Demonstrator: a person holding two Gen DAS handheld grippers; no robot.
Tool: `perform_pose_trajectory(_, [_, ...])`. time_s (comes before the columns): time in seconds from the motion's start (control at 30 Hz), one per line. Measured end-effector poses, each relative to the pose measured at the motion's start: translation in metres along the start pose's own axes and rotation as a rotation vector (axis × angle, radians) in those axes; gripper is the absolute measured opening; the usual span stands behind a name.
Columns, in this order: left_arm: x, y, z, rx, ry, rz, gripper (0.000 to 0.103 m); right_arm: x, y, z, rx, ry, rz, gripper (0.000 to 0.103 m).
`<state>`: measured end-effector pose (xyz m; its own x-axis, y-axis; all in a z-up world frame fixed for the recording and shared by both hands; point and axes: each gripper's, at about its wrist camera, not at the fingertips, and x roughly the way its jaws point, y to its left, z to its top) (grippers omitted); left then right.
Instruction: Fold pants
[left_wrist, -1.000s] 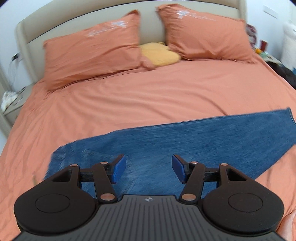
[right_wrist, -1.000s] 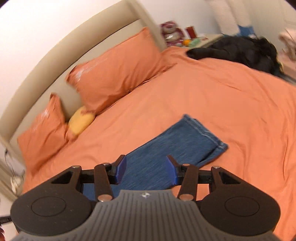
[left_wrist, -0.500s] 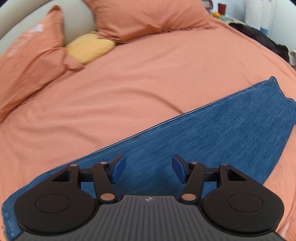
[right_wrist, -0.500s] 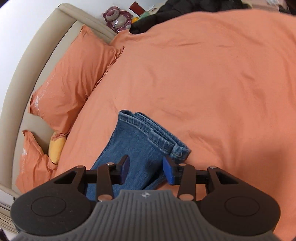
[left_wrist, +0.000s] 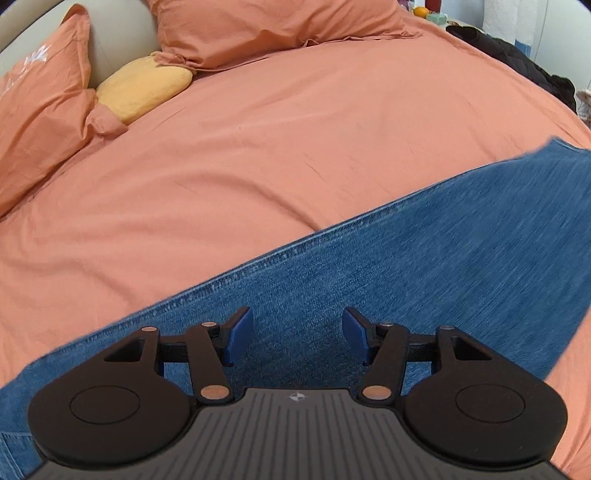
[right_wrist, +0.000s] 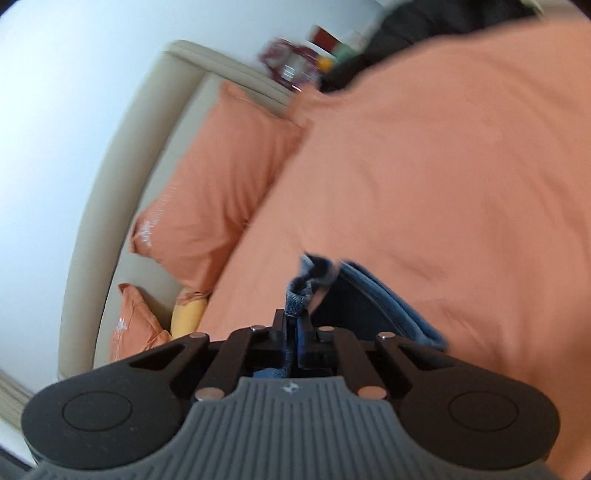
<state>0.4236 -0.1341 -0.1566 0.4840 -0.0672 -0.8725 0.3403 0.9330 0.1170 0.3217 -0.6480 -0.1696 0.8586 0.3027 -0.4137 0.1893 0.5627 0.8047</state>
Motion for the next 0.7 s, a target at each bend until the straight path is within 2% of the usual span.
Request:
perform_pose_trajectory(0.07, [-0.001,0.001,-0.005,-0.014,0.003,-0.006,0.066,-0.002,-0.001,-0.001,-0.024,0.017,-0.105,0.000])
perform_pose_trajectory(0.17, [-0.002,0.001,-0.014,-0.017,0.003,-0.018,0.066,0.010,-0.039,-0.016,0.067,0.072,-0.204,0.000])
perform_pose_trajectory(0.27, [-0.004,0.002,-0.020,-0.003,0.001,-0.018,0.066,0.017,-0.053,-0.025,0.067,0.083,-0.233,0.000])
perform_pose_trajectory(0.43, [-0.005,0.012,-0.024,-0.015,-0.008,-0.009,0.066,0.024,-0.042,-0.024,-0.024,0.100,-0.275,0.002])
perform_pose_trajectory(0.5, [-0.005,0.019,-0.023,-0.014,-0.012,0.001,0.066,0.020,-0.027,-0.025,-0.090,0.083,-0.306,0.012])
perform_pose_trajectory(0.53, [-0.005,0.022,-0.022,-0.013,-0.012,0.008,0.066,0.018,-0.018,-0.022,-0.148,0.071,-0.337,0.030])
perform_pose_trajectory(0.57, [-0.003,0.027,-0.021,-0.011,-0.010,0.015,0.066,0.015,-0.009,-0.019,-0.217,0.059,-0.364,0.039])
perform_pose_trajectory(0.63, [-0.001,0.036,-0.021,-0.010,-0.008,0.025,0.066,0.021,0.011,-0.011,-0.339,0.064,-0.377,0.039])
perform_pose_trajectory(0.7, [0.003,0.047,-0.021,-0.016,0.000,0.037,0.066,0.039,0.028,-0.002,-0.409,0.083,-0.346,0.039])
